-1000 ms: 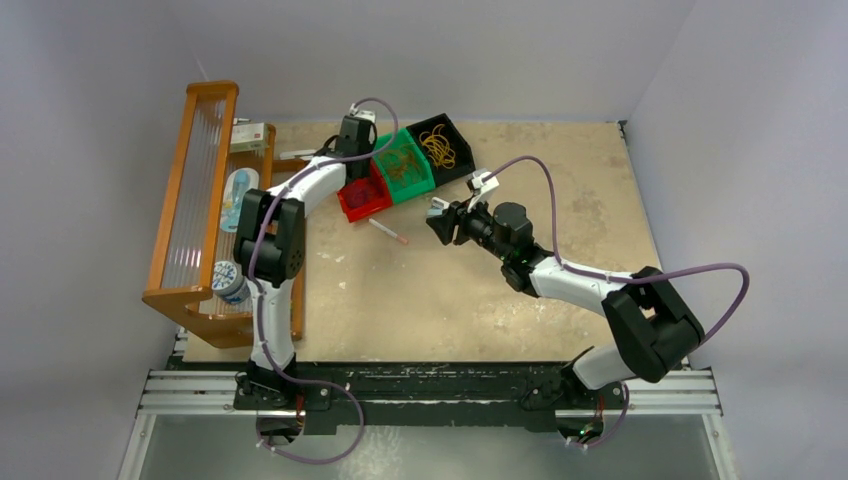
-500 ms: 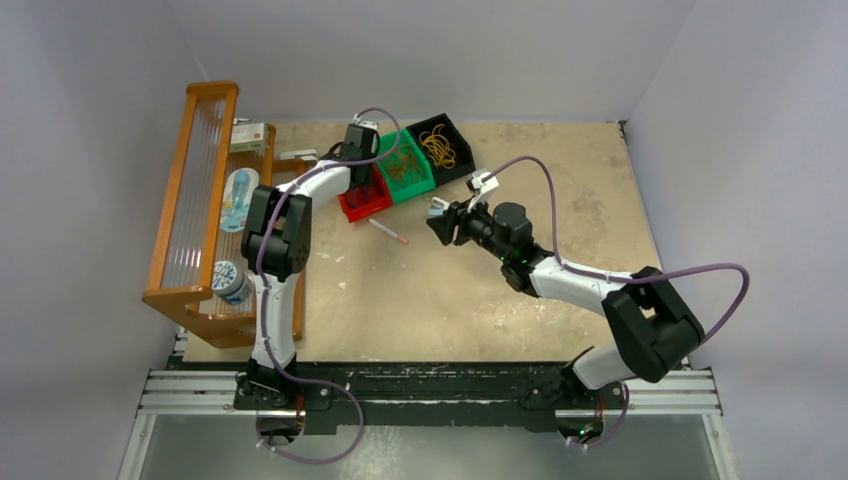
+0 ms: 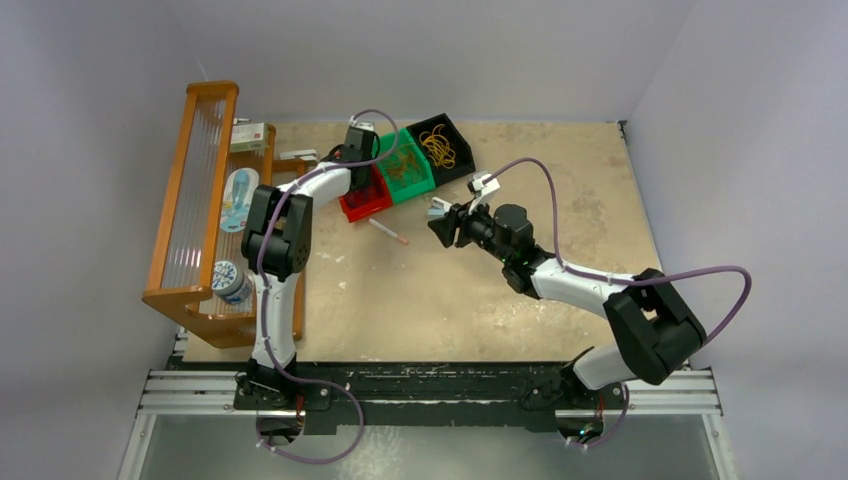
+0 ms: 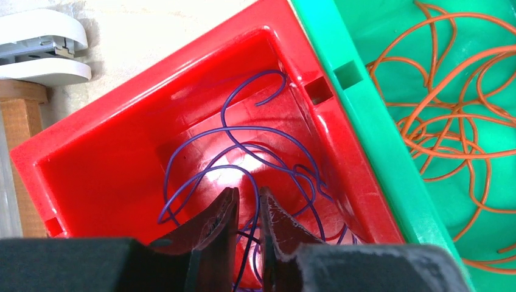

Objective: Untangle the cables

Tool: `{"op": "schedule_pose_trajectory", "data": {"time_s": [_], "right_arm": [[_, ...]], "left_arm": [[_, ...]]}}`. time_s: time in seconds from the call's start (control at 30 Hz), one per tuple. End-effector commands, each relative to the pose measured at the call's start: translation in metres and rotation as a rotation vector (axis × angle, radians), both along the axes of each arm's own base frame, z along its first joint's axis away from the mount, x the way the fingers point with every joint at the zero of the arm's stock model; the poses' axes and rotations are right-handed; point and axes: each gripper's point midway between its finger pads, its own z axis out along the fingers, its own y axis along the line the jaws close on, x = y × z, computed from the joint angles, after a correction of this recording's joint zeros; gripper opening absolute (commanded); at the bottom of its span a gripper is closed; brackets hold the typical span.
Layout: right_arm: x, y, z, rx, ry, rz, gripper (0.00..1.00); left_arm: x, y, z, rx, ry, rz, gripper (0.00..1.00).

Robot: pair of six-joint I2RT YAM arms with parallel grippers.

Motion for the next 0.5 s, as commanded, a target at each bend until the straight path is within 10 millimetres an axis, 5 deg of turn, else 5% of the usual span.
{"op": "schedule_pose_trajectory", "data": {"time_s": [0.0,0.47], "right_arm": [[0.005,-0.003,0.022,0.028,-0.062,-0.023,0.54],[0.005,0.001,0.02,0.031,-0.057,-0.009,0.55]], "left_arm": [[0.01,0.001,0.053,-0.057,-0.126,0.041,0.21],[0.004,0.004,0.108,-0.089,-0.204,0.061,0.38]]}}
